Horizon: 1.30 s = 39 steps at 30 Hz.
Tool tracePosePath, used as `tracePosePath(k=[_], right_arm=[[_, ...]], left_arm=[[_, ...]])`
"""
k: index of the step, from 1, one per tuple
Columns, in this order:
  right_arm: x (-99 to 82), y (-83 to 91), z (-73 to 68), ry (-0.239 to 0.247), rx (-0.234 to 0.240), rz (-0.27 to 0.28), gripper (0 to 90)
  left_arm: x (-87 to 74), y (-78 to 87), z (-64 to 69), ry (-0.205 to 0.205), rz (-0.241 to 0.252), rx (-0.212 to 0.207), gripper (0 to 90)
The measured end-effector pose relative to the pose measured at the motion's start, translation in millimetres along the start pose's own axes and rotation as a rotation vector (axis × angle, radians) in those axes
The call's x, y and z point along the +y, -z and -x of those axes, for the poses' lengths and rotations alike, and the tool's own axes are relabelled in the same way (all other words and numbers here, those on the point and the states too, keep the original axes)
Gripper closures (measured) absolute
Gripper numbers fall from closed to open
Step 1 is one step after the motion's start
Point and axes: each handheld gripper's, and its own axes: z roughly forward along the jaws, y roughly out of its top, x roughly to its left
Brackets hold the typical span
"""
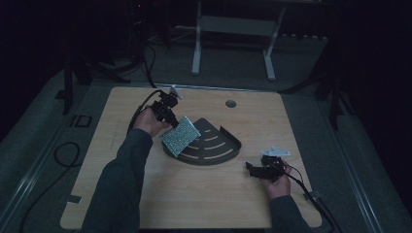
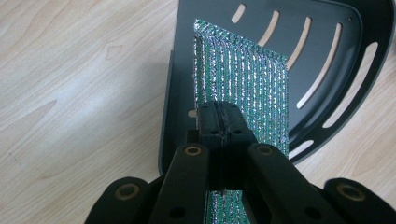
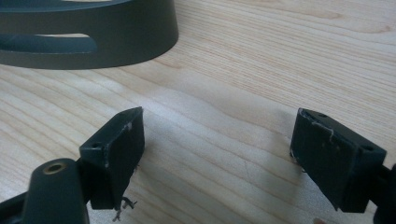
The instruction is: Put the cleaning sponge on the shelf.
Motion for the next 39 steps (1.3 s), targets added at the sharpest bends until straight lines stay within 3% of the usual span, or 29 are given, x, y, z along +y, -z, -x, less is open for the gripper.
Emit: tracePosePath(k=[20, 26, 39], right_arm=[[0.1, 0.0, 0.2, 0.001, 0.001, 0.000, 17.1], [0.1, -0.1, 0.3, 0.002, 0.002, 0.000, 17.2], [0.1, -0.2, 0.4, 0.003, 0.003, 0.000, 17.1]], left_arm=[[18.6, -9.9, -0.3, 0.014, -0.002, 0.011, 89.8], [19.1, -19.6, -3.0, 0.022, 0.001, 0.035, 89.8], [19.7, -31.4, -1.9, -0.015, -0.020, 0.058, 89.7]])
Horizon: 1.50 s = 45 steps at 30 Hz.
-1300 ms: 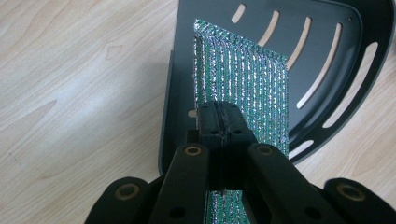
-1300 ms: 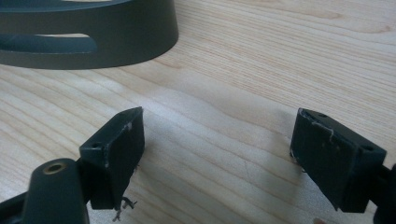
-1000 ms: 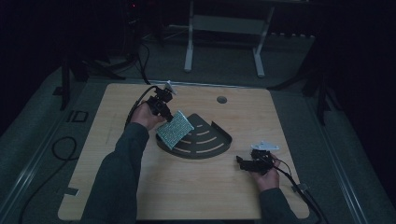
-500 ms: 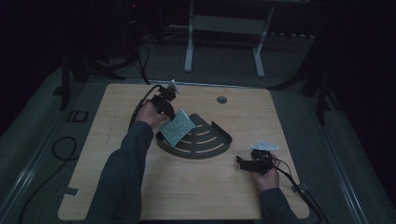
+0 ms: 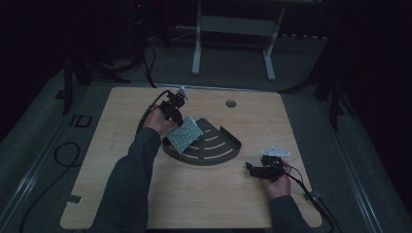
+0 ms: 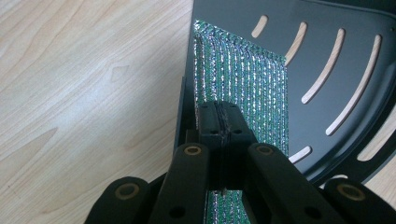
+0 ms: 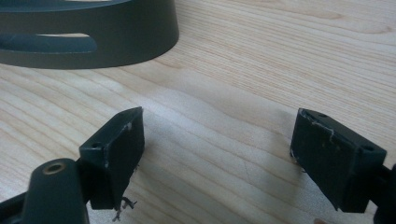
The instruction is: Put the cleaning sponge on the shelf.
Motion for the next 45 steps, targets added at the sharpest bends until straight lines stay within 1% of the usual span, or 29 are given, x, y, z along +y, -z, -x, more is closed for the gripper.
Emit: tracePosePath(k=[5, 12, 14, 16, 18, 28, 31, 45], right_arm=[[0.0, 0.0, 0.0, 0.000, 0.000, 0.000, 17.1], [0.0, 0.0, 0.0, 0.000, 0.000, 0.000, 17.1], [0.0, 0.0, 0.0, 0.000, 0.000, 0.000, 17.1], [0.0, 0.0, 0.0, 0.000, 0.000, 0.000, 17.1], [0.0, 0.0, 0.0, 0.000, 0.001, 0.000, 17.1], [0.0, 0.0, 0.0, 0.000, 0.000, 0.000, 17.1], [0.0, 0.0, 0.0, 0.000, 0.000, 0.000, 17.1], [0.0, 0.0, 0.0, 0.000, 0.001, 0.000, 17.1]], left_arm=[[-0.6, -4.4, -0.7, -0.005, -0.007, 0.014, 89.7], [-1.3, -8.8, -0.7, -0.008, -0.015, 0.017, 89.6], [-1.7, -11.4, -0.7, -0.006, -0.022, 0.026, 89.6], [-1.9, -14.7, 0.0, -0.010, -0.036, 0.050, 89.5], [-2.4, -17.6, -0.7, -0.010, -0.043, 0.048, 89.4], [-3.2, -23.7, 1.4, -0.016, -0.066, 0.079, 89.1], [-3.1, -26.3, 2.9, -0.029, -0.079, 0.103, 89.1], [-5.4, -29.0, 5.4, -0.037, -0.092, 0.105, 88.4]])
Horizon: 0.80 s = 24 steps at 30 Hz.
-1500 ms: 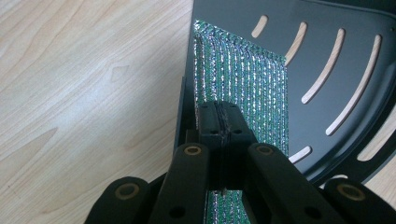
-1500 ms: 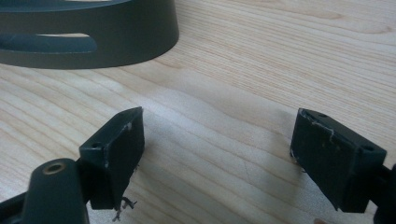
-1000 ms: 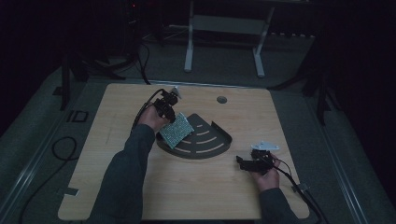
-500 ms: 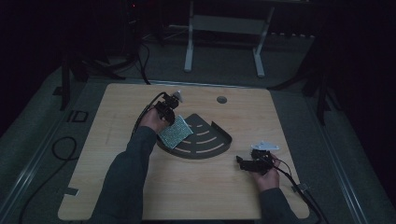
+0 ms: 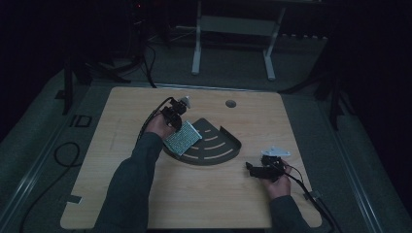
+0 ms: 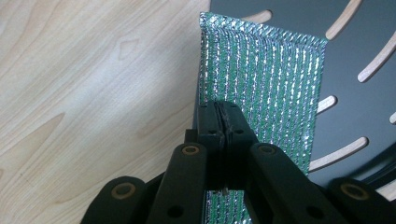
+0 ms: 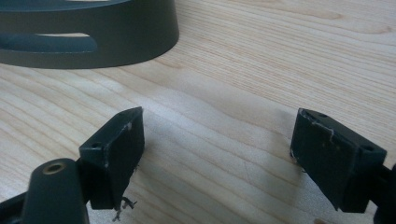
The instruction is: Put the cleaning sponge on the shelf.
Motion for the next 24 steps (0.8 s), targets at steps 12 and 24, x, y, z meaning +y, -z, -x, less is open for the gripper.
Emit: tracePosePath(k=[12, 24], right_arm=[[0.0, 0.0, 0.0, 0.000, 0.000, 0.000, 17.1], [0.0, 0.0, 0.0, 0.000, 0.001, 0.000, 17.1]], left_arm=[[-2.5, 1.4, -3.1, 0.009, -0.002, -0.008, 87.1], [-17.0, 18.4, -13.0, 0.034, 0.038, -0.031, 69.7]])
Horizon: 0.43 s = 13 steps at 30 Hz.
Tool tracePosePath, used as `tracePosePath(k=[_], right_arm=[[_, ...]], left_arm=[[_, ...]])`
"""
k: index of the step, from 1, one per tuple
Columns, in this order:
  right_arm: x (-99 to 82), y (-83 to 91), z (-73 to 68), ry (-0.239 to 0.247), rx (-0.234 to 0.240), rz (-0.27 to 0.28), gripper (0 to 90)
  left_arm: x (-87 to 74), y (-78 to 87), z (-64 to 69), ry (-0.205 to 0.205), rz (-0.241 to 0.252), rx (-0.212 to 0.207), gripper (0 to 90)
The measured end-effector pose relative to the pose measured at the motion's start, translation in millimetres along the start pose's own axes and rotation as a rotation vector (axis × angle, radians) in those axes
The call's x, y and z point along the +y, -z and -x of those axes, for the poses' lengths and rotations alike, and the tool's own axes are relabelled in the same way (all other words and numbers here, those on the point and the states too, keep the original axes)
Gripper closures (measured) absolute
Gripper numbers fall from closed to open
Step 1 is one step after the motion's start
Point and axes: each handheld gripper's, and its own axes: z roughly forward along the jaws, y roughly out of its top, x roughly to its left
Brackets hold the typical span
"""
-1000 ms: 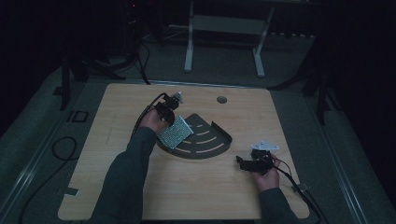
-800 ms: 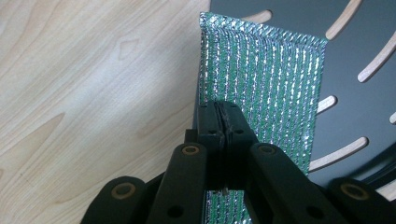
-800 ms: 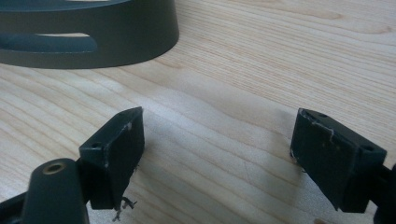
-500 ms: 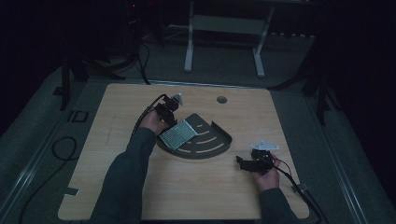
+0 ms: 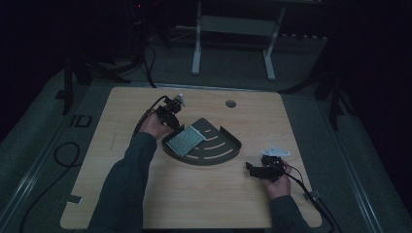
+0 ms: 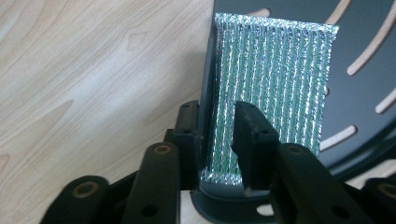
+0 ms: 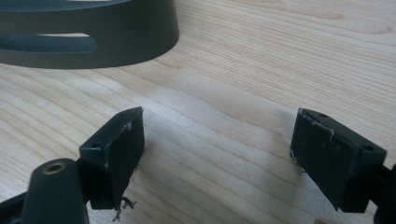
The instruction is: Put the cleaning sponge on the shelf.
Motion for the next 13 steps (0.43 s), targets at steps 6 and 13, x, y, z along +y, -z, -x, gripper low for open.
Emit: tracePosePath(k=[6, 13], right_arm=[[0.0, 0.0, 0.0, 0.000, 0.000, 0.000, 17.1], [0.0, 0.0, 0.0, 0.000, 0.000, 0.000, 17.1]], left_arm=[[-16.8, 11.3, -9.8, 0.026, 0.036, -0.001, 64.1], [-40.8, 21.8, -20.9, 0.072, 0.072, 0.000, 59.9]])
